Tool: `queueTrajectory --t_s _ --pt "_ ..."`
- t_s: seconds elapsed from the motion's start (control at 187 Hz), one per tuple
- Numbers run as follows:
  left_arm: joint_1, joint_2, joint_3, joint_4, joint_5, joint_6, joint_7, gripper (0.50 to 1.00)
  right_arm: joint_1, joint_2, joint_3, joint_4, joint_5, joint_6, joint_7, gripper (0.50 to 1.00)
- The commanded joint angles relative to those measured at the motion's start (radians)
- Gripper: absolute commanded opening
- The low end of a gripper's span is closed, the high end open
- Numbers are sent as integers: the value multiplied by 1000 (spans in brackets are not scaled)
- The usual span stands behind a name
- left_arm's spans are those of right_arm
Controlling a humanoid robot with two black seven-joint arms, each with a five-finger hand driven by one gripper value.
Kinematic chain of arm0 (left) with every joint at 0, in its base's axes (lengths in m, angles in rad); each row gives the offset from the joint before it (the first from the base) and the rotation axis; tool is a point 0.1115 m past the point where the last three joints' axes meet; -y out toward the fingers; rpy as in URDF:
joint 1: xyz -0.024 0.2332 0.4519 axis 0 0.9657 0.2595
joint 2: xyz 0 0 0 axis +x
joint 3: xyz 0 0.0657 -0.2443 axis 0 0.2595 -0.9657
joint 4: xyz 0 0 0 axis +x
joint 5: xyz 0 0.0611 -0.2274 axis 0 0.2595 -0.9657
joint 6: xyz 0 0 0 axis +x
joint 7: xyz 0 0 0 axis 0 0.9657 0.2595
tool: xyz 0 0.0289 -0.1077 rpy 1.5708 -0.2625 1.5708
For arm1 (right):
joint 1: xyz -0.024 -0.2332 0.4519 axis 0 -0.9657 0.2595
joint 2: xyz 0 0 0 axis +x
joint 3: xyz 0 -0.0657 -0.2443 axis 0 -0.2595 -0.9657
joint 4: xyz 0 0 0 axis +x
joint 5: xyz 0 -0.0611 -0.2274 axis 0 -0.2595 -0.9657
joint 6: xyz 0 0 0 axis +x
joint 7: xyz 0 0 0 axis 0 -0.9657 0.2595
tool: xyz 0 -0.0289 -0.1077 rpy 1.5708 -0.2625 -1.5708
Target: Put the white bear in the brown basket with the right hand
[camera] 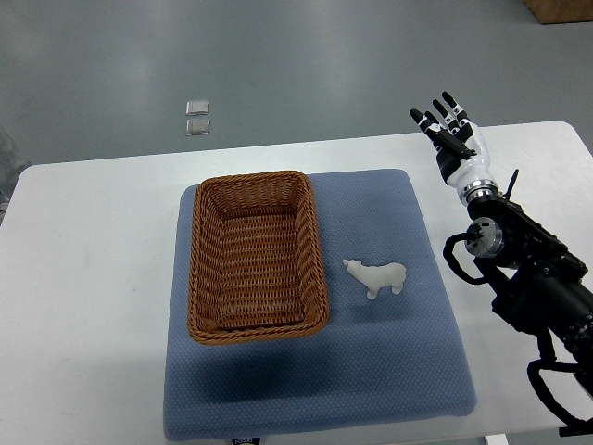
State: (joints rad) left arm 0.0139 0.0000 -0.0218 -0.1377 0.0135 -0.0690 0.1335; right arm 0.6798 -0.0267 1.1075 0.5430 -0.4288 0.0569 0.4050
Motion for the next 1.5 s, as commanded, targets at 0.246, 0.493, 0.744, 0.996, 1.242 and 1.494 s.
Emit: queueTrajectory --t_s 0.246,0.493,0.744,0.996,1.242,1.494 --pt "-9 0 -1 0 0 0 0 1000 10 -18 0 -2 -1 1 2 924" --pt "-15 0 0 0 0 0 0 1000 9 -45 2 6 1 9 0 924" --pt "-15 0 0 0 0 0 0 1000 14 -88 0 6 1 23 -5 924" --pt "-15 0 0 0 0 0 0 1000 14 -105 -24 26 -8 9 -8 924" --pt "-15 0 0 0 0 0 0 1000 12 -171 -123 107 -10 -5 -8 924" --pt "-15 0 0 0 0 0 0 1000 56 -228 -239 150 -54 -29 -12 921"
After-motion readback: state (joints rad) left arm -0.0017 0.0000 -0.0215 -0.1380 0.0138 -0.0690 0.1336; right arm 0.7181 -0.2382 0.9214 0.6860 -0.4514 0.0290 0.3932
